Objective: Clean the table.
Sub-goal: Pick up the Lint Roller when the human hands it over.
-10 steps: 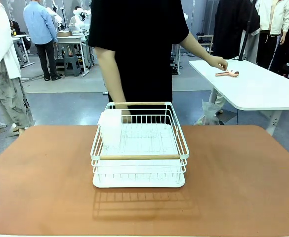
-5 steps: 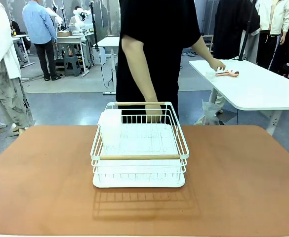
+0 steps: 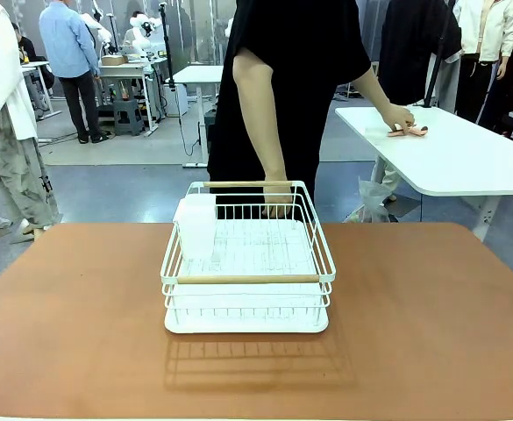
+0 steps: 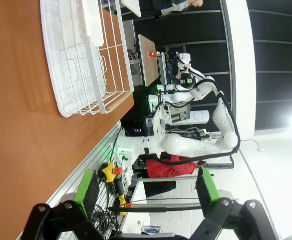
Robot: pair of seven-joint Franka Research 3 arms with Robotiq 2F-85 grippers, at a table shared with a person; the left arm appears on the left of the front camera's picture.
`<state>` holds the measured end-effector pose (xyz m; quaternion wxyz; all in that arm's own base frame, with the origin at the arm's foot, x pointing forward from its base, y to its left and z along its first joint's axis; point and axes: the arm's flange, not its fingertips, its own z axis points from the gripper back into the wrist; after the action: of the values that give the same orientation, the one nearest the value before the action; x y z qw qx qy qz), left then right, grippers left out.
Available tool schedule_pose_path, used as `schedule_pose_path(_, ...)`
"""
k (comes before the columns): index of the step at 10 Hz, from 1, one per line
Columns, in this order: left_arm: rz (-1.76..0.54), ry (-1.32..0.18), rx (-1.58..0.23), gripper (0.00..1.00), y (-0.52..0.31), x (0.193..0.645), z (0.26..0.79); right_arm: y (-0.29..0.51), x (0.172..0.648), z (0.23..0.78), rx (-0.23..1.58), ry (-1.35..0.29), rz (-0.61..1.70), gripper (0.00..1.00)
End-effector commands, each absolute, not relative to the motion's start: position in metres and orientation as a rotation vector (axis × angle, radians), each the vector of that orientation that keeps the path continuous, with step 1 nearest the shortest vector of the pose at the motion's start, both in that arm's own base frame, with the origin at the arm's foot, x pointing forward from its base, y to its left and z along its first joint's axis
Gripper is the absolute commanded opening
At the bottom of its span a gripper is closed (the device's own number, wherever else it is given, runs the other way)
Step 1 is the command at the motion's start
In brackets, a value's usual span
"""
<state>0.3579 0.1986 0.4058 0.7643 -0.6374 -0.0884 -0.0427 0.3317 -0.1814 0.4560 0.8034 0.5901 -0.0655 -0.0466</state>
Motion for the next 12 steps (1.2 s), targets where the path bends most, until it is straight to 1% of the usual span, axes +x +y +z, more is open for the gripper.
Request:
schedule_pose_path(1,-0.093,-0.193,-1.387,1.0,0.2005,0.3559,0.4057,-0.1821,0.3308,0.457,1.27,-0.145,-0.088,1.0)
schedule_pose_path(12,-0.093,-0.193,-1.387,1.0,0.2005,0.3559,0.4057,-0.1821,0.3308,0.457,1.27,-0.145,-0.088,1.0)
